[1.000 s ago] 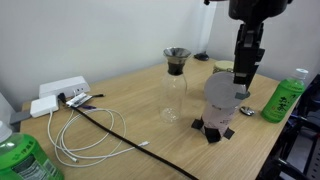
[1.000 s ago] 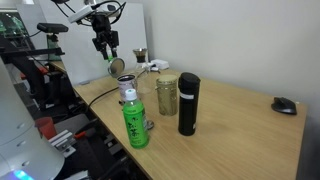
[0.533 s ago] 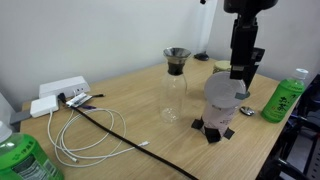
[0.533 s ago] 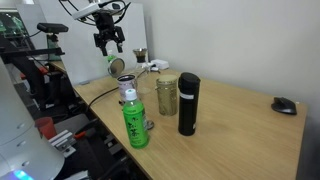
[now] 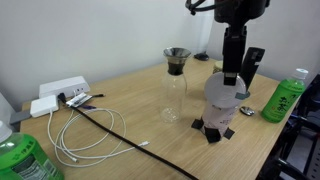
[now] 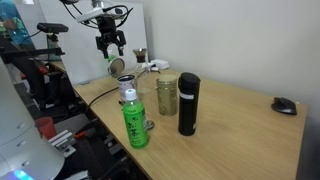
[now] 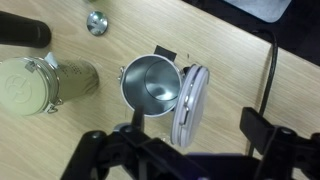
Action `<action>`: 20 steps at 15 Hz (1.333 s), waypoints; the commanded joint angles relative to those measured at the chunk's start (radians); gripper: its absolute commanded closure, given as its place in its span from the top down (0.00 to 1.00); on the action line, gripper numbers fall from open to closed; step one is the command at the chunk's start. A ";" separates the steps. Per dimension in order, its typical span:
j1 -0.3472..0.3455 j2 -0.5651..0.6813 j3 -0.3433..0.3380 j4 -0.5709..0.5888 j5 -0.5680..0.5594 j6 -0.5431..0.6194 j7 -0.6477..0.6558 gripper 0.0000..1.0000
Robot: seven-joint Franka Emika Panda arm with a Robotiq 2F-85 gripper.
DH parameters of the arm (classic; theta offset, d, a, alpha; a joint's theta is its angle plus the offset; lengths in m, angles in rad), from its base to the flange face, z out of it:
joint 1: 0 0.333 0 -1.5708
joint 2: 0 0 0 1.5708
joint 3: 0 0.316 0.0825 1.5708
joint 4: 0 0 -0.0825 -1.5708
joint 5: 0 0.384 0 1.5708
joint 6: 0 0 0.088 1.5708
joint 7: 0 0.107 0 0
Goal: Close the lid of the pink container.
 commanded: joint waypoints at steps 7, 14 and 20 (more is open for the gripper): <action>0.004 0.018 -0.007 0.029 -0.004 -0.023 -0.004 0.27; -0.001 0.012 -0.011 0.029 -0.012 -0.028 0.010 0.13; -0.008 0.008 -0.026 0.022 -0.007 -0.029 0.023 0.13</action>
